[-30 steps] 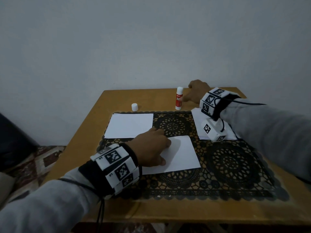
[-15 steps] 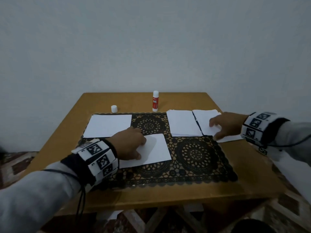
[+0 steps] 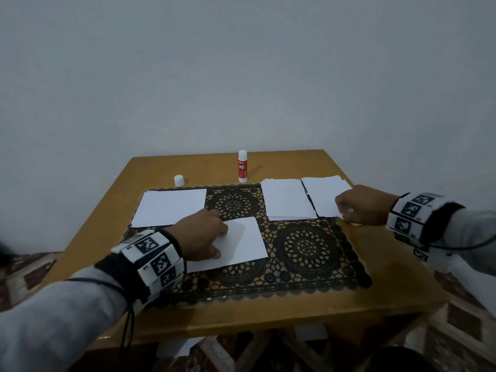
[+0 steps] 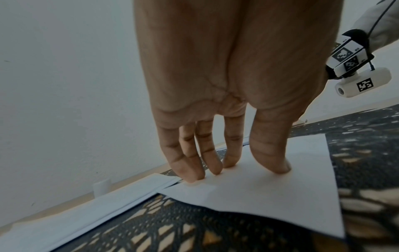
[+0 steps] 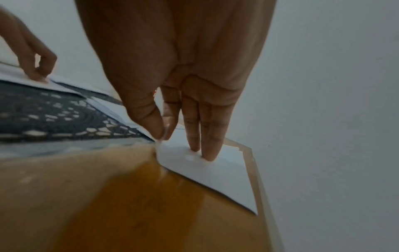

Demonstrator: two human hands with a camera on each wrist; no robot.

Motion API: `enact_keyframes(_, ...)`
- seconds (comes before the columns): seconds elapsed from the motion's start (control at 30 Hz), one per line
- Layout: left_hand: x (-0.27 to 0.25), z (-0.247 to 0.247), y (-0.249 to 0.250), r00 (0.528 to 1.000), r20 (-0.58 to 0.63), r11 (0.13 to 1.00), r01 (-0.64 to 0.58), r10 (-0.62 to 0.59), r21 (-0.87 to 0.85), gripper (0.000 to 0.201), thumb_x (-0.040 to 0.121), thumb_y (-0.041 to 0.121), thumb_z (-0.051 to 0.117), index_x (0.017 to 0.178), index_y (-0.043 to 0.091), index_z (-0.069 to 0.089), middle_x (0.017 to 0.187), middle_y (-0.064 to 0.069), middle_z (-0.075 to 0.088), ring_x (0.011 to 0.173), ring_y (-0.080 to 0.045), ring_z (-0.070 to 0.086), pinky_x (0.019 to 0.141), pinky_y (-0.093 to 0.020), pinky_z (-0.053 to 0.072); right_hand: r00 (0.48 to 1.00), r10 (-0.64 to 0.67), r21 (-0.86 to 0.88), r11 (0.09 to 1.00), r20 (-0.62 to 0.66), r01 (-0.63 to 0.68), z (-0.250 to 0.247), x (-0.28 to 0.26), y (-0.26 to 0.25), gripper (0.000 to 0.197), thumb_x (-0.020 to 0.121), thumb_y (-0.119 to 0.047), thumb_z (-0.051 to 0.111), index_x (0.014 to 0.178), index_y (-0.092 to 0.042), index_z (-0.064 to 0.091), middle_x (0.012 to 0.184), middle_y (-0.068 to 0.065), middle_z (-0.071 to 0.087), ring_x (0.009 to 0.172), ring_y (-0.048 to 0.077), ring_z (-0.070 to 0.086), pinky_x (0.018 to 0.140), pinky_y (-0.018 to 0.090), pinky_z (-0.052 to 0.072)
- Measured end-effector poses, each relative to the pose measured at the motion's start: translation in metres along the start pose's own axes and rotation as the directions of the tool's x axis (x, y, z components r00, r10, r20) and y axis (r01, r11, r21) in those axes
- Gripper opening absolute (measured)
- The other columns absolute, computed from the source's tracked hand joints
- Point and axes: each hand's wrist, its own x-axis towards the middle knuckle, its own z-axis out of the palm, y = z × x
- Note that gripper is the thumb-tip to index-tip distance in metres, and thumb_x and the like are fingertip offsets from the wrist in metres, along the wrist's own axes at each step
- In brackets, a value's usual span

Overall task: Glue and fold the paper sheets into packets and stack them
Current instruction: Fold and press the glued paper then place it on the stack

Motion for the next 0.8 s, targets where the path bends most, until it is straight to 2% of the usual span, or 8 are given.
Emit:
enact_keyframes(0.13, -0.001, 0.004, 0.000, 1.000, -0.016, 1.000, 0.017, -0.017, -0.006, 0.050, 0.087, 0.038, 0.063, 0.131, 0.018, 0.052, 0.123, -0.004, 0.046, 0.116, -0.021, 0.044, 0.097, -0.034, 0.042, 0.968, 0.163, 0.102, 0.984, -0.189, -0.146, -0.017, -0.002, 0.006, 0.016, 0.087, -0.021, 0.056, 0.074, -0.016, 0.048, 0.078, 0.008, 0.060, 0.075, 0.025, 0.058, 0.066, 0.037, 0.047)
enact_keyframes(0.23, -0.002, 0.005, 0.001, 0.999, -0.048, 1.000, 0.025, -0.026, -0.006, 0.050, 0.086, 0.038, 0.064, 0.130, 0.017, 0.052, 0.125, -0.003, 0.047, 0.116, -0.021, 0.044, 0.098, -0.035, 0.042, 0.909, 0.249, 0.237, 0.956, -0.334, -0.174, -0.038, -0.006, 0.012, 0.021, 0.084, -0.019, 0.059, 0.070, -0.019, 0.044, 0.072, 0.008, 0.057, 0.067, 0.028, 0.055, 0.060, 0.036, 0.044)
enact_keyframes(0.43, -0.004, 0.005, 0.001, 0.992, -0.107, 0.989, 0.047, -0.062, -0.138, 0.047, 0.086, 0.037, 0.065, 0.127, 0.022, 0.051, 0.124, -0.001, 0.052, 0.109, -0.018, 0.048, 0.091, -0.030, 0.043, 0.789, 0.103, 0.340, 0.930, -0.605, 0.139, -0.078, -0.029, -0.020, 0.015, 0.077, -0.004, 0.065, 0.073, -0.012, 0.053, 0.065, 0.004, 0.059, 0.063, 0.022, 0.055, 0.060, 0.029, 0.042)
enact_keyframes(0.5, -0.006, 0.001, 0.000, 0.973, -0.195, 0.942, 0.053, -0.123, -0.331, 0.047, 0.087, 0.035, 0.065, 0.127, 0.020, 0.047, 0.120, -0.002, 0.055, 0.098, -0.014, 0.051, 0.083, -0.026, 0.044, 0.806, 0.076, 0.463, 0.848, -0.588, 0.257, -0.089, -0.037, -0.039, 0.013, 0.078, -0.001, 0.066, 0.074, -0.008, 0.056, 0.064, 0.010, 0.063, 0.060, 0.018, 0.059, 0.062, 0.022, 0.047)
enact_keyframes(0.57, -0.012, -0.009, -0.003, 0.951, -0.230, 0.788, 0.020, -0.204, -0.615, 0.056, 0.086, 0.035, 0.066, 0.133, 0.018, 0.039, 0.117, -0.002, 0.057, 0.097, -0.014, 0.056, 0.083, -0.026, 0.045, 0.864, 0.070, 0.687, 0.639, -0.499, 0.345, -0.095, -0.042, -0.057, 0.013, 0.082, 0.006, 0.065, 0.075, -0.001, 0.056, 0.063, 0.018, 0.063, 0.056, 0.018, 0.063, 0.061, 0.024, 0.055)
enact_keyframes(0.7, -0.023, -0.027, -0.010, 0.967, -0.113, 0.238, -0.058, -0.226, -0.970, 0.041, 0.088, 0.026, 0.065, 0.124, 0.012, 0.051, 0.113, -0.012, 0.066, 0.103, -0.027, 0.066, 0.094, -0.042, 0.052, 0.943, 0.074, 0.902, 0.326, -0.324, 0.284, -0.087, -0.028, -0.083, 0.016, 0.083, 0.010, 0.061, 0.074, -0.001, 0.056, 0.062, 0.012, 0.061, 0.055, 0.020, 0.061, 0.062, 0.036, 0.058)
enact_keyframes(0.73, -0.025, -0.029, -0.011, 0.966, -0.092, 0.150, -0.057, -0.241, -0.987, 0.033, 0.090, 0.020, 0.063, 0.119, 0.008, 0.054, 0.111, -0.013, 0.068, 0.102, -0.029, 0.067, 0.094, -0.042, 0.052, 0.957, 0.067, 0.926, 0.281, -0.281, 0.252, -0.083, -0.022, -0.087, 0.017, 0.083, 0.009, 0.061, 0.073, -0.003, 0.056, 0.061, 0.010, 0.061, 0.055, 0.019, 0.061, 0.062, 0.036, 0.057)
enact_keyframes(0.8, -0.028, -0.029, -0.012, 0.954, -0.090, 0.118, -0.058, -0.286, -0.991, 0.017, 0.093, 0.013, 0.058, 0.107, 0.003, 0.059, 0.103, -0.017, 0.070, 0.095, -0.031, 0.068, 0.091, -0.040, 0.053, 0.980, 0.060, 0.962, 0.210, -0.190, 0.174, -0.074, -0.010, -0.093, 0.016, 0.084, 0.007, 0.061, 0.075, -0.004, 0.055, 0.061, 0.009, 0.062, 0.055, 0.019, 0.061, 0.061, 0.034, 0.056)
